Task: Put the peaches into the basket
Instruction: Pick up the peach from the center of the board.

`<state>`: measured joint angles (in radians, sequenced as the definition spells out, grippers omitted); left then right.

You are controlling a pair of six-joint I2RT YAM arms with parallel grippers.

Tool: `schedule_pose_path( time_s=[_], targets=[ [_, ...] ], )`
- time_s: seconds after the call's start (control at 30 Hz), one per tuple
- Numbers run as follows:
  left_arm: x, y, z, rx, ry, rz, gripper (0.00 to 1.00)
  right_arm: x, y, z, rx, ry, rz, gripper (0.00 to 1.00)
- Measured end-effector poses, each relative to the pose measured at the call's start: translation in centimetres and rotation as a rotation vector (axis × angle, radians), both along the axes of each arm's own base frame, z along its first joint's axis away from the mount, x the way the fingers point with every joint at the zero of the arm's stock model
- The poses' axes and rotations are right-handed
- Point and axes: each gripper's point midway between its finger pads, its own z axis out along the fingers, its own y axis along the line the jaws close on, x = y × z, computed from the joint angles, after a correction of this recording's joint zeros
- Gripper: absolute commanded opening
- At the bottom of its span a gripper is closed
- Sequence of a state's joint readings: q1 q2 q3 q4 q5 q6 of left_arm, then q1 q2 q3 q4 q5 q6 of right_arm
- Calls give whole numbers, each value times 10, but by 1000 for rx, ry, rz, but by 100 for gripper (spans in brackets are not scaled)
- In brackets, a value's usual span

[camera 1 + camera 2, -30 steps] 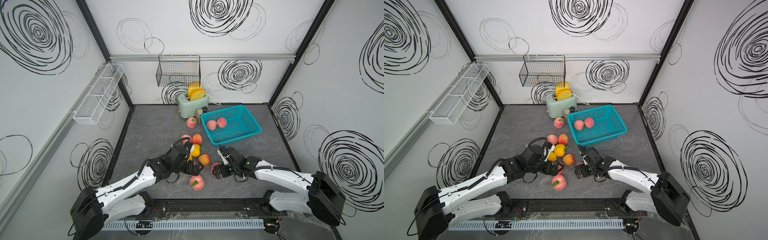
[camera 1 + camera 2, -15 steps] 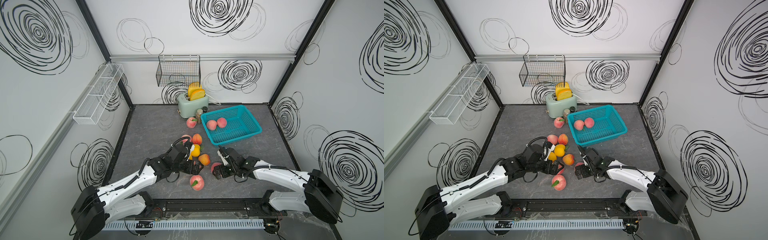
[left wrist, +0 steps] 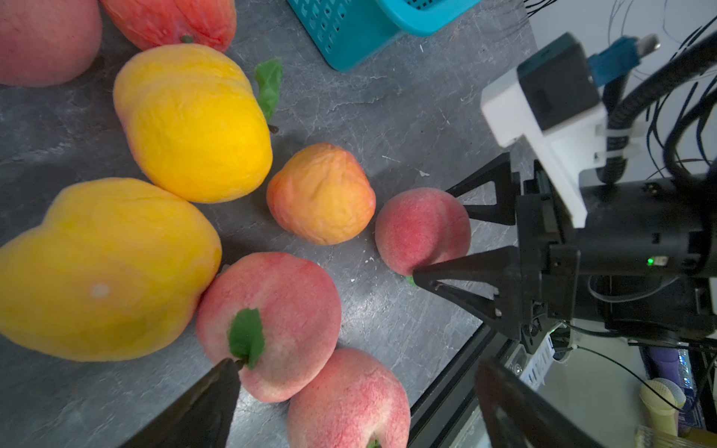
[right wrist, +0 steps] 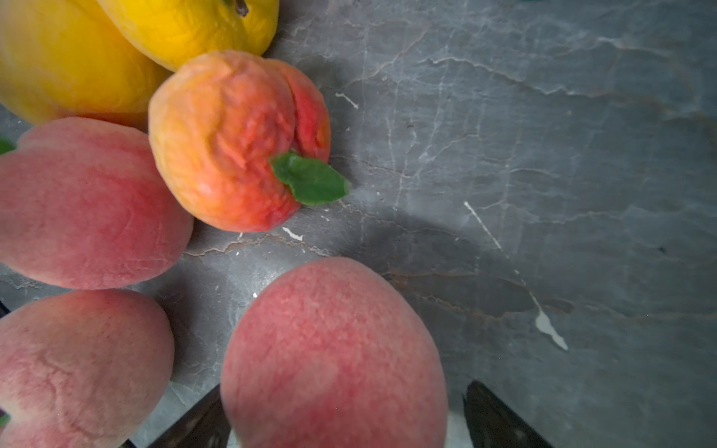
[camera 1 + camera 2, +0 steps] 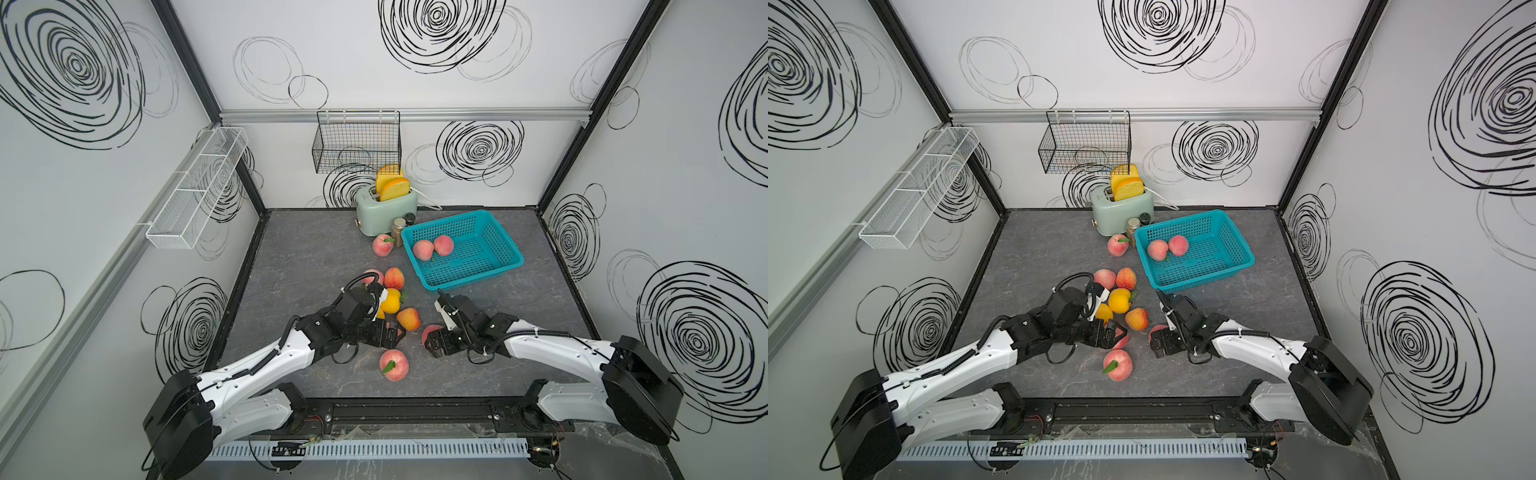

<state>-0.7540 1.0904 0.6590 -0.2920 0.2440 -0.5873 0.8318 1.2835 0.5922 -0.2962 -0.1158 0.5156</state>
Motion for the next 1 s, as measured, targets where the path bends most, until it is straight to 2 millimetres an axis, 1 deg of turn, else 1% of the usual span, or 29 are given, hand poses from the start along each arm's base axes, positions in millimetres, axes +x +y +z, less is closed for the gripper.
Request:
schedule_pose_path(
  time_s=[0.17, 0.37, 0.47, 0.6, 0.9, 1.0],
  targets=[
    [2, 0, -1, -3, 2, 4, 98, 1, 2, -3, 3, 2, 11, 93],
    [3, 2, -9, 3, 19, 7, 98, 5, 7, -4, 20, -4, 18, 92],
    [4, 2, -10, 1, 22, 9, 98, 7, 11, -1, 35, -17, 22, 89],
    [6, 3, -10, -2, 21, 9, 98, 8, 14, -1, 47, -21, 36, 80],
    [6, 2, -12, -1, 29, 3, 98, 8, 15, -1, 50, -24, 43, 70],
    [6, 2, -12, -2, 31, 2, 98, 8, 15, -1, 50, -24, 44, 69]
  ],
)
